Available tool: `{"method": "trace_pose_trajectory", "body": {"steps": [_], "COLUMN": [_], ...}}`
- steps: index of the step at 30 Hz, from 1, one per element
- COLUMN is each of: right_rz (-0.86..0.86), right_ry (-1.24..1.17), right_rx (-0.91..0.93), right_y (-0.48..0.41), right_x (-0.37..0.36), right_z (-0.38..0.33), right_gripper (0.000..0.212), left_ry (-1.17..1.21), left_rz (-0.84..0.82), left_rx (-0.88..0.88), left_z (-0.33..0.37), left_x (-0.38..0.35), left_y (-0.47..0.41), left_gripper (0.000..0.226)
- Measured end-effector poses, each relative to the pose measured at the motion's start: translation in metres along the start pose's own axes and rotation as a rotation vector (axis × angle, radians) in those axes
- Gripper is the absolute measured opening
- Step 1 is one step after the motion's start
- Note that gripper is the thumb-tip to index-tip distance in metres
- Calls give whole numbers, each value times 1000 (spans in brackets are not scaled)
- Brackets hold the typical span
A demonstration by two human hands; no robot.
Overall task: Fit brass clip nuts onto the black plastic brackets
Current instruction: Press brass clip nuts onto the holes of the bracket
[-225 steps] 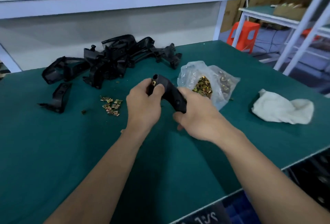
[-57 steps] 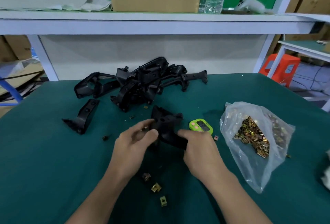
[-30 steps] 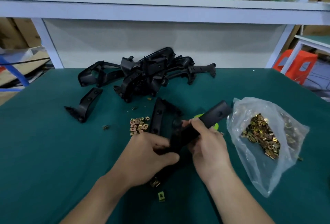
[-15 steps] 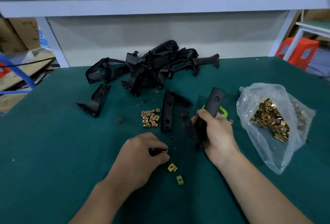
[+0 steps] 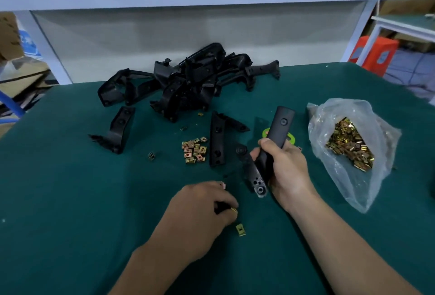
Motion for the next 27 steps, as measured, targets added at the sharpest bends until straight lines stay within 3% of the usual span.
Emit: {"method": "trace_pose_trajectory", "body": {"steps": [4, 7, 9, 12, 16, 18, 24, 27], "right_rz": [-14, -16, -21, -18, -31, -33, -39, -51], "right_ry": [32, 25, -4, -80, -136, -157, -142, -96], "right_rx": [17, 9, -7, -36, -64, -70, -86, -83], "right_y": [-1, -2, -1, 1, 1, 1, 0, -1], "right_x": [-3, -3, -2, 1, -1, -2, -2, -3], "right_z": [0, 1, 0, -1, -1, -2, 0, 2], "right_gripper": [13, 12, 12, 12, 10, 9, 8, 8], "left_ry": [-33, -171, -136, 11, -49, -18, 39, 85], "left_rz": [141, 281, 337, 231, -84, -122, 123, 228], "left_rx": [-10, -85, -75, -33, -85, -68, 0, 31], "left_z": [6, 19, 19, 11, 16, 15, 7, 10], "left_x": [-4, 0, 7, 8, -10, -14, 0, 4], "left_y": [0, 3, 6, 10, 13, 11, 3, 2], "left_gripper": [12, 25, 35, 43, 36, 23, 17, 39]}}
Point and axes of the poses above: each hand's wrist, its own y-axis away from the middle knuckle, its own x-axis out of the back of the hand, z = x × y, the point moved 9 cm from there along -y, towards the middle knuckle, and after that the axes turned 4 degrees about -y, right-handed, at the moved point
